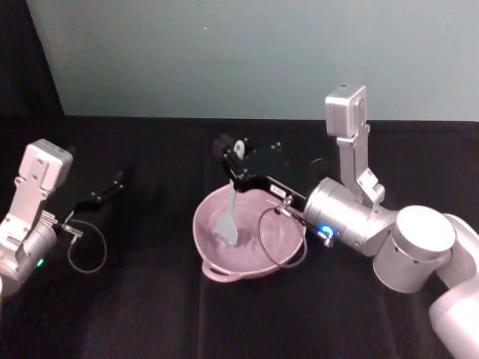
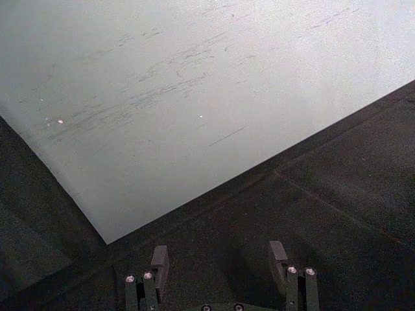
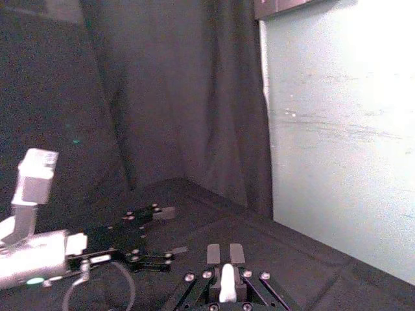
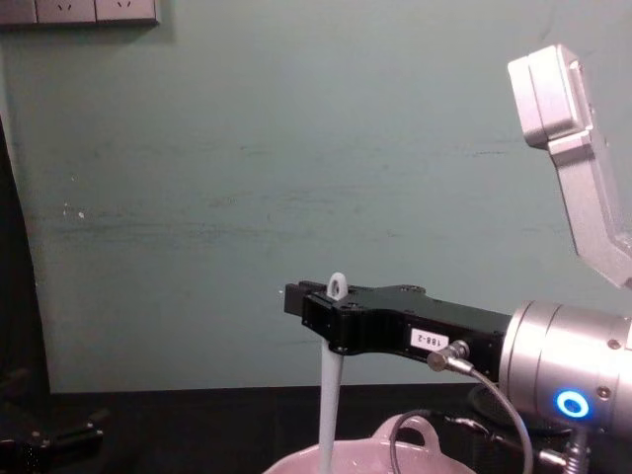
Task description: Use the one hand to pick up the spoon and stir the clear water in the bowl.
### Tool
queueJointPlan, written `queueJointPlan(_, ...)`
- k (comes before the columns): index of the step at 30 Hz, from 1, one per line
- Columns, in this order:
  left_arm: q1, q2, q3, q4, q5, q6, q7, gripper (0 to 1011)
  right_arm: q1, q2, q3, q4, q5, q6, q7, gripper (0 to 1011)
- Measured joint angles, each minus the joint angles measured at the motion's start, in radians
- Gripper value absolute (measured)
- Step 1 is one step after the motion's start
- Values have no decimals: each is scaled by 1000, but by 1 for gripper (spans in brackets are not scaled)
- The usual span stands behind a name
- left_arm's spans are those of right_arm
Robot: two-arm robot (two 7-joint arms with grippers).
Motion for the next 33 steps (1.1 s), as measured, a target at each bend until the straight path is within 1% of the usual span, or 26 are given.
queueJointPlan(4, 0, 0, 0, 0, 0, 0, 0, 1011, 31, -13, 10, 52, -5, -11, -1, 105)
queueJointPlan(6, 0, 0, 0, 0, 0, 0, 0, 1011, 38, -13, 16, 64, -6, -14, -1, 105)
queueJointPlan(9, 0, 0, 0, 0, 0, 0, 0, 1011, 45, -10, 31, 78, -7, -17, -8, 105)
queueJointPlan(14, 0, 0, 0, 0, 0, 0, 0, 1011, 41, 6, 55, 75, -7, -18, -16, 105)
queueJointPlan(17, 0, 0, 0, 0, 0, 0, 0, 1011, 29, 22, 72, 56, -7, -18, -23, 105)
queueJointPlan(21, 0, 0, 0, 0, 0, 0, 0, 1011, 17, 35, 82, 35, -9, -14, -29, 105)
queueJointPlan(24, 0, 0, 0, 0, 0, 0, 0, 1011, -4, 54, 89, 0, -15, -3, -32, 105)
queueJointPlan(29, 0, 0, 0, 0, 0, 0, 0, 1011, -30, 72, 87, -50, -23, 12, -33, 105)
queueJointPlan(33, 0, 0, 0, 0, 0, 0, 0, 1011, -54, 81, 73, -93, -31, 22, -31, 105)
